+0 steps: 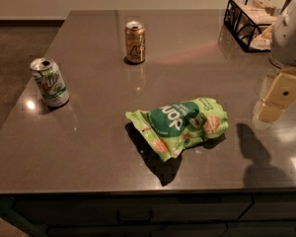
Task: Move green rice chip bag near 7up can
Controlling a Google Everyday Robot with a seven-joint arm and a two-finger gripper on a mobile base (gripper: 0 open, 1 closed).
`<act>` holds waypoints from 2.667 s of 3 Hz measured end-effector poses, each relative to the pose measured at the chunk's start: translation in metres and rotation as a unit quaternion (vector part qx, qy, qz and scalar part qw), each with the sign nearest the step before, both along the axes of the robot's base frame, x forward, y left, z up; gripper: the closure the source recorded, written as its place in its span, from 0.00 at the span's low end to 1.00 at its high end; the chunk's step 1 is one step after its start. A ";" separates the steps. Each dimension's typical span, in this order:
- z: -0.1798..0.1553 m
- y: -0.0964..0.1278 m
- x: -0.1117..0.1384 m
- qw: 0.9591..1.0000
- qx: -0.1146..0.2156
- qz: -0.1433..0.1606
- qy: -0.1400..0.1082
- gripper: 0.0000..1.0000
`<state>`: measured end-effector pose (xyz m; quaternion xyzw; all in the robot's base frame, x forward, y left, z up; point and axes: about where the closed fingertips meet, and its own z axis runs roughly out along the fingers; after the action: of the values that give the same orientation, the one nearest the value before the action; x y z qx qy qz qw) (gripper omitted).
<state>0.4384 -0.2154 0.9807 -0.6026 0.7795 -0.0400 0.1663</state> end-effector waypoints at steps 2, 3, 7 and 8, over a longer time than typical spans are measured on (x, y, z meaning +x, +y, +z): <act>-0.012 0.010 0.000 1.000 0.002 0.011 0.005 0.00; -0.027 0.022 0.005 1.000 0.007 0.026 0.011 0.00; -0.102 0.070 0.033 0.994 0.011 0.081 0.070 0.00; -0.113 0.074 0.034 0.993 0.003 0.082 0.085 0.17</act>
Offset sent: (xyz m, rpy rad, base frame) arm 0.0012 0.0215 -0.0343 0.0068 0.0484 0.0520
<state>0.4729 -0.1412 0.8675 -0.6653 0.7387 0.0276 0.1040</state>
